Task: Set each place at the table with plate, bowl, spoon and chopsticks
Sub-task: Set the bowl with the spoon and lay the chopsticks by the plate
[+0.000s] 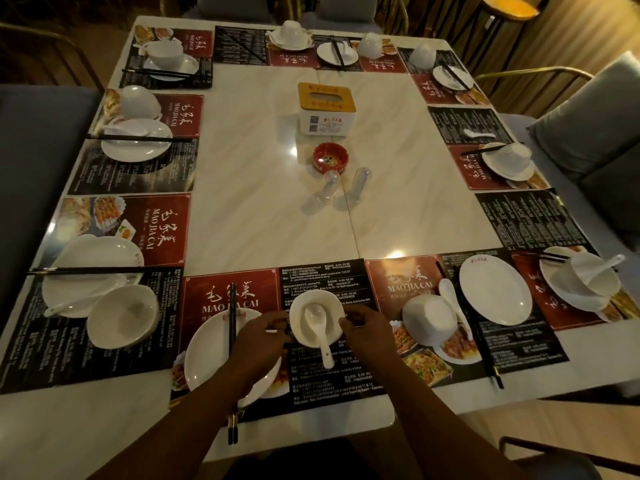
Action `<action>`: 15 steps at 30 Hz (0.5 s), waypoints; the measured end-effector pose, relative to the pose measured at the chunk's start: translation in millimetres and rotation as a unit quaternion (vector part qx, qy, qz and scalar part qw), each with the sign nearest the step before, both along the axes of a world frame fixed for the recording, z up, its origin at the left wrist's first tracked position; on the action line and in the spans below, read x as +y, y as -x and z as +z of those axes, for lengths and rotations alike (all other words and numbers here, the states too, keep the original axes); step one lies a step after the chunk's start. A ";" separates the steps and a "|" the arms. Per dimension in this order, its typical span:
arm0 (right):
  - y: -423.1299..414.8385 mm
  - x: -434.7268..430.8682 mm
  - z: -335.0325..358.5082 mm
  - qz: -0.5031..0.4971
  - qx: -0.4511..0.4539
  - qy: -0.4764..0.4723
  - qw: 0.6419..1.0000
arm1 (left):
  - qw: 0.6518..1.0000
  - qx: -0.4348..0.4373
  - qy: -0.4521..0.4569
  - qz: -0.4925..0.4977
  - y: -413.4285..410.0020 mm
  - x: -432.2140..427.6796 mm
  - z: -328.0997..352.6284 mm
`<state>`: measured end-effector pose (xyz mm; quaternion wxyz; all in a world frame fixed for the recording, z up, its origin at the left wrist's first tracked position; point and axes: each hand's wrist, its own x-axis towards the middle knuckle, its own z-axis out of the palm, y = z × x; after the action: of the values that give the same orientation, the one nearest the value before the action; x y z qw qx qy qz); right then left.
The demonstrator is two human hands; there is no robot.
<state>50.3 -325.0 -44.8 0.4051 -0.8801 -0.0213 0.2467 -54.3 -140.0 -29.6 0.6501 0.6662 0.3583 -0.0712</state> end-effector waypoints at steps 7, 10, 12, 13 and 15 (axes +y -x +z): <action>-22.2 -41.7 30.2 0.064 -0.015 0.046 0.997 | 0.983 -0.051 -0.175 0.014 -34.5 -5.1 13.2; -46.8 -72.4 45.1 0.067 -0.043 0.061 0.995 | 0.975 -0.080 -0.207 -0.015 -60.8 -21.7 23.6; -67.7 -97.3 51.8 0.042 -0.059 0.057 0.996 | 0.966 -0.106 -0.233 -0.046 -79.1 -36.1 27.5; -79.5 -110.9 52.8 0.026 -0.061 0.050 0.997 | 0.960 -0.117 -0.247 -0.064 -88.3 -44.2 28.5; -105.1 -137.8 54.6 0.002 -0.065 0.041 0.997 | 0.953 -0.132 -0.256 -0.091 -107.4 -62.4 27.1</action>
<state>155.4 -462.8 9.7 0.3664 -0.9098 -0.0392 0.1909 53.1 -202.5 -2.5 0.4898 0.8436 0.2136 0.0532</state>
